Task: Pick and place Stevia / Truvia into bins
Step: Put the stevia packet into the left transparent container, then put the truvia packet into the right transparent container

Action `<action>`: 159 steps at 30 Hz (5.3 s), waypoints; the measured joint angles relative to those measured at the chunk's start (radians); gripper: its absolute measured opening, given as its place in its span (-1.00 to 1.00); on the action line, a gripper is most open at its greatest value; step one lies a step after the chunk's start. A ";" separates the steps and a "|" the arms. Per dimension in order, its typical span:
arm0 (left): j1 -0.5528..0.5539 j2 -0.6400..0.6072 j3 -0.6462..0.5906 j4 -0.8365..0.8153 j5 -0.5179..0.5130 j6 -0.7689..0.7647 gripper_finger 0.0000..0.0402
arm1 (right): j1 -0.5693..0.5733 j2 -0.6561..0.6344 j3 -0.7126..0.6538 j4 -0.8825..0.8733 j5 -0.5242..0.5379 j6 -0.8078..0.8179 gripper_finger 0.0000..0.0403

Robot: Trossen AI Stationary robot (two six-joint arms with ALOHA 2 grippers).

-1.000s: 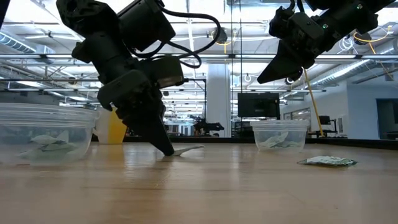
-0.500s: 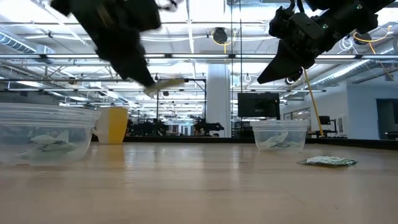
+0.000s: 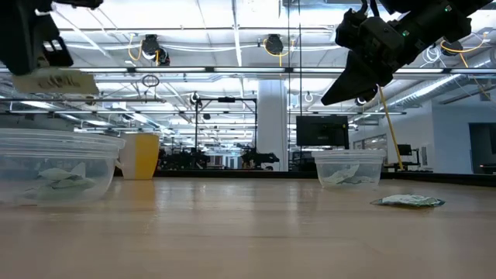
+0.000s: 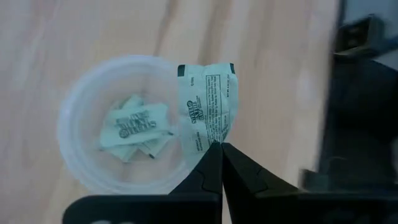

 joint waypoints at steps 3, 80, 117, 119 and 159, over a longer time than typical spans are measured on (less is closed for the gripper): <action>-0.046 0.020 0.000 -0.035 -0.110 -0.026 -0.96 | 0.000 0.000 0.000 0.004 0.000 0.000 -1.00; 0.144 0.129 0.000 0.274 -0.163 0.308 -0.60 | 0.425 0.459 0.000 0.248 -0.105 -0.082 -0.20; 0.146 0.129 0.000 0.276 -0.162 0.308 -0.60 | 0.373 0.531 -0.002 0.407 -0.106 -0.254 -0.21; 0.146 0.129 0.000 0.276 -0.162 0.308 -0.60 | 0.368 0.538 -0.002 0.410 -0.107 -0.254 -0.21; 0.146 0.130 0.001 0.274 -0.164 0.314 -0.60 | 0.242 0.426 -0.002 0.338 -0.019 -0.364 -0.80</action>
